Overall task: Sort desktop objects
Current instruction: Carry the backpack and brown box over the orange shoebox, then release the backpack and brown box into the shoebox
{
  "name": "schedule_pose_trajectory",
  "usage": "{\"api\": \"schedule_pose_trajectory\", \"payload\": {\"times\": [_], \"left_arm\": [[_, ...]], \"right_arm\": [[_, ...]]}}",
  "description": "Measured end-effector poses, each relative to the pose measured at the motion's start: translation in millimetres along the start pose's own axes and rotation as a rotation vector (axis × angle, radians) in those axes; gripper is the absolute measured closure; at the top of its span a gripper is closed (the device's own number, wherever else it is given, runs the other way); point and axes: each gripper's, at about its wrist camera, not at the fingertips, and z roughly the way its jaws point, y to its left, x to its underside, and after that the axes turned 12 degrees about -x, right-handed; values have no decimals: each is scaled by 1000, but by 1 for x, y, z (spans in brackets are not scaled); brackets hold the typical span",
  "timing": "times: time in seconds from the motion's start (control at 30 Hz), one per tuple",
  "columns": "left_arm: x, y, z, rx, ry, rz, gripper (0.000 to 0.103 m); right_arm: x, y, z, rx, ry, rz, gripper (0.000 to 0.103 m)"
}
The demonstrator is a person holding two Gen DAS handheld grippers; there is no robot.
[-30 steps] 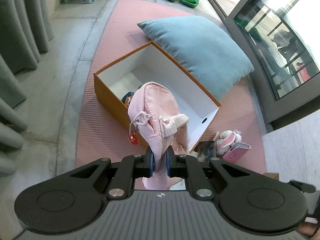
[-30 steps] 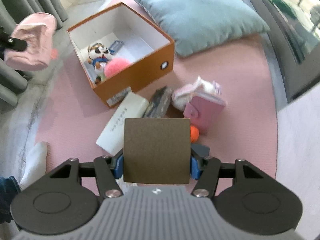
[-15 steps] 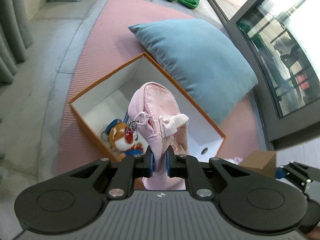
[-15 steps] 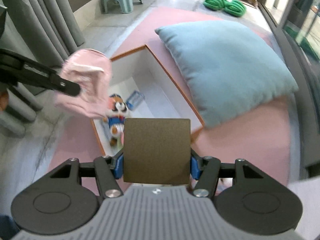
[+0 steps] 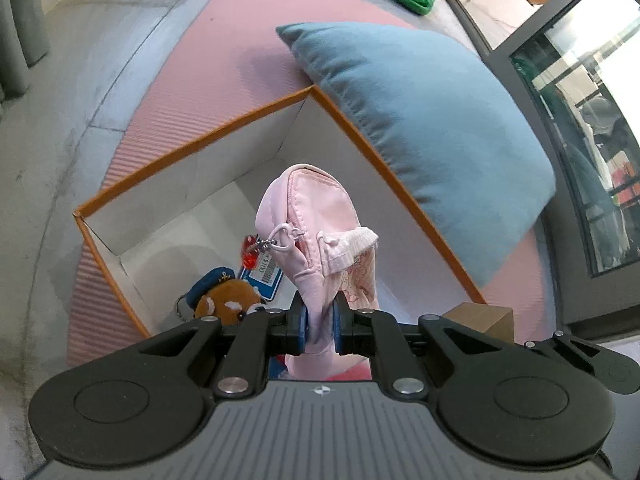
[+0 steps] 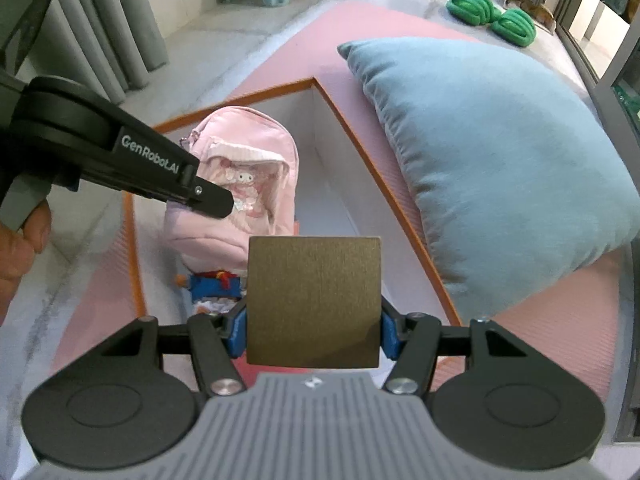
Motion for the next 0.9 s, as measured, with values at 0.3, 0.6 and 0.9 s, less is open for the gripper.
{"api": "schedule_pose_trajectory", "payload": {"times": [0.3, 0.6, 0.9], "left_arm": [[6, -3, 29, 18, 5, -23, 89], [18, -10, 47, -13, 44, 16, 86], [19, -8, 59, -49, 34, 48, 81]], "right_arm": [[2, -14, 32, 11, 6, 7, 40], [14, -23, 63, 70, 52, 19, 40], [24, -34, 80, 98, 76, 19, 40]]}}
